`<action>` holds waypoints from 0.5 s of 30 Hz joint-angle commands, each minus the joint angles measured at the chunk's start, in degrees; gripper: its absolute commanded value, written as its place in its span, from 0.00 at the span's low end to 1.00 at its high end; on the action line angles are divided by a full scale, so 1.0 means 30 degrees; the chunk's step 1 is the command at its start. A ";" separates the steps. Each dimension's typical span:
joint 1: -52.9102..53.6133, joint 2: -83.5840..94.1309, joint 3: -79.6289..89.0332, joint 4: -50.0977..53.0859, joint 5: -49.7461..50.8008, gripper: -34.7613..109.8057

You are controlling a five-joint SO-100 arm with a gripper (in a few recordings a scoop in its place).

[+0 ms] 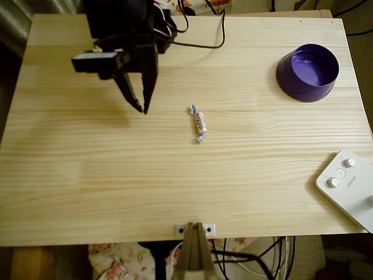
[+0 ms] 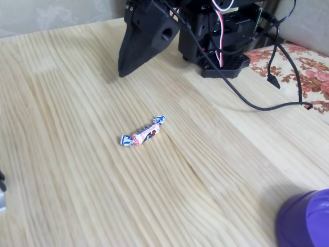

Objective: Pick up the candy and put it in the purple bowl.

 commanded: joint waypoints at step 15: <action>0.0117 0.0293 -0.0146 0.0029 -0.0117 0.24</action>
